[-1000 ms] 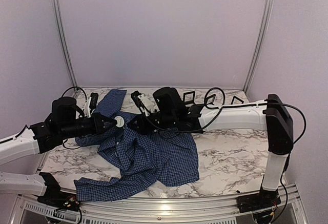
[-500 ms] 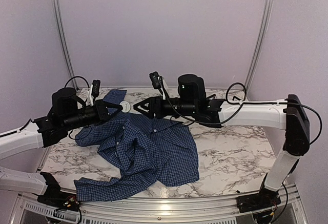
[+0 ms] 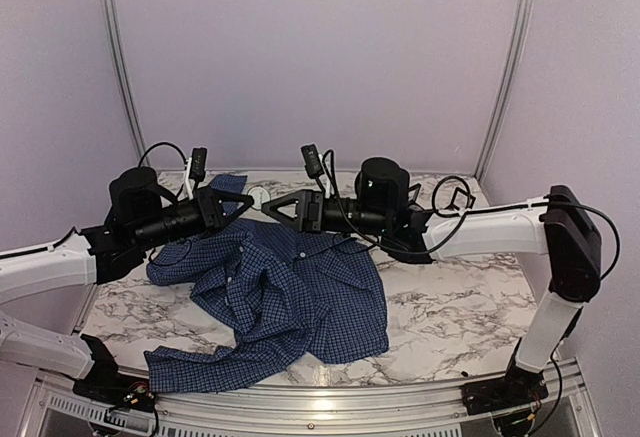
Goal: Remove the brooch from the garment
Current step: Close the brooch securely.
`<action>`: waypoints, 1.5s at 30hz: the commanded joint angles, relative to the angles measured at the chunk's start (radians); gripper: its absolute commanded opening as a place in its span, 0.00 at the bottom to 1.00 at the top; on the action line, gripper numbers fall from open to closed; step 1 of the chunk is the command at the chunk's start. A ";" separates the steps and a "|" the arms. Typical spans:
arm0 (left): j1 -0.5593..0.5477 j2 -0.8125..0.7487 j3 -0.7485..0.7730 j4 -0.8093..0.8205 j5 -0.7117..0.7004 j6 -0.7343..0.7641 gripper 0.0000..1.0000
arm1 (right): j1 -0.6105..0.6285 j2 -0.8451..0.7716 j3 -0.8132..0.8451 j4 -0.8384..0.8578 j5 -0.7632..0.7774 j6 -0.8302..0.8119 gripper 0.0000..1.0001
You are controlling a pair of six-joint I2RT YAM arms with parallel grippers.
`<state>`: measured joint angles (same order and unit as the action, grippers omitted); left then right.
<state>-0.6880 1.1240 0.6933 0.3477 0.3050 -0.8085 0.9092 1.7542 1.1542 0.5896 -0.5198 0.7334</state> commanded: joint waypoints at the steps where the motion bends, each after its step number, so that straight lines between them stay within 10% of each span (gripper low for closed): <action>1: -0.018 0.009 0.035 0.071 0.006 -0.003 0.00 | -0.014 0.033 -0.005 0.141 -0.035 0.106 0.50; 19: -0.053 -0.032 0.009 0.098 -0.002 0.037 0.00 | -0.020 0.058 -0.005 0.232 -0.058 0.181 0.23; 45: -0.087 -0.054 0.016 0.060 -0.025 0.096 0.00 | -0.021 0.056 0.002 0.233 -0.072 0.207 0.11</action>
<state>-0.7624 1.0931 0.6933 0.4118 0.2852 -0.7410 0.8967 1.7992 1.1477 0.8299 -0.5968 0.9360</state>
